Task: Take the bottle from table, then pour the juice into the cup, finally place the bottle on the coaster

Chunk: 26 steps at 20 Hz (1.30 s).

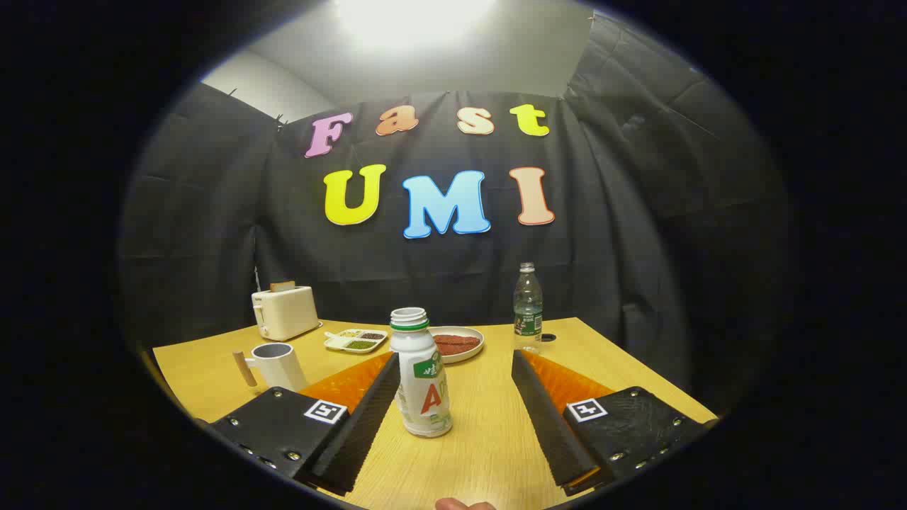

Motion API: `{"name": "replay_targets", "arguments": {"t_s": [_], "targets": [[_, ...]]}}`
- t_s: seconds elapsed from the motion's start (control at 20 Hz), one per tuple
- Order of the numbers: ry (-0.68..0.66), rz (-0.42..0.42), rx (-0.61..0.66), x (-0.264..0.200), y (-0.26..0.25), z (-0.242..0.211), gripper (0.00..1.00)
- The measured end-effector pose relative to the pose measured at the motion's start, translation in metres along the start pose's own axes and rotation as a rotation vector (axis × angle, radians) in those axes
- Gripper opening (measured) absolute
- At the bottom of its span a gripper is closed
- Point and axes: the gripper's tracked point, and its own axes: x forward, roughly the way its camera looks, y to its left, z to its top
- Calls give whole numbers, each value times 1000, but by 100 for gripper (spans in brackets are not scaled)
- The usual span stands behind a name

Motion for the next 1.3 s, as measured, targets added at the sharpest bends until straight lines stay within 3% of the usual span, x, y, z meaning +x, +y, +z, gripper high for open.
{"name": "replay_targets", "arguments": {"t_s": [0.55,1.3], "targets": [[21,34,-21,18,30,-16,97],[63,-28,16,85,46,-49,97]]}}
